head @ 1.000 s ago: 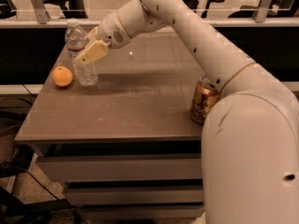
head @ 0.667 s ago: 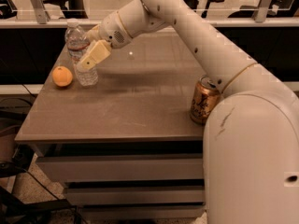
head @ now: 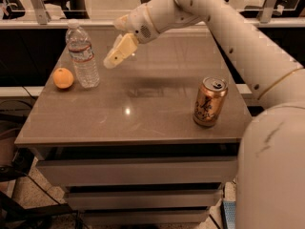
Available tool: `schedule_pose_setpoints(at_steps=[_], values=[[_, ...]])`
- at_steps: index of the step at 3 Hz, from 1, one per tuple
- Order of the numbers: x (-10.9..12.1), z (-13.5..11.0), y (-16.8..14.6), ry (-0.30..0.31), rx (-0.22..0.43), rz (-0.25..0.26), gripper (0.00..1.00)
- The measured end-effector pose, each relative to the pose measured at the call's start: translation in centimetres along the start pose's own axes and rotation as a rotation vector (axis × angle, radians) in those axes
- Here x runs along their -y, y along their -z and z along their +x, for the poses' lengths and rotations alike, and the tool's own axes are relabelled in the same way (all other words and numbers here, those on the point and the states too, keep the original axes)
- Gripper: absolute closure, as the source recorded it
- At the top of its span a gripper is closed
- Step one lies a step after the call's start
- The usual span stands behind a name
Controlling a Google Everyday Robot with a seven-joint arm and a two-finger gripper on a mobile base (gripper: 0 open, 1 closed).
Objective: Move water bottle near orange
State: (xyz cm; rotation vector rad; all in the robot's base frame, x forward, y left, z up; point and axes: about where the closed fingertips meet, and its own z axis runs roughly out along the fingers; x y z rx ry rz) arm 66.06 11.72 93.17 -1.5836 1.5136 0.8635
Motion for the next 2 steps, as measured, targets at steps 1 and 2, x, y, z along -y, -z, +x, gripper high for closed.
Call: schedule_pose_setpoints(at_steps=[1,2], values=[[1.1,1.3,6.9,-0.004,-0.008,0.152,0.00],[1.2,1.8,8.1,-0.012,-0.009,0.172,0.00]])
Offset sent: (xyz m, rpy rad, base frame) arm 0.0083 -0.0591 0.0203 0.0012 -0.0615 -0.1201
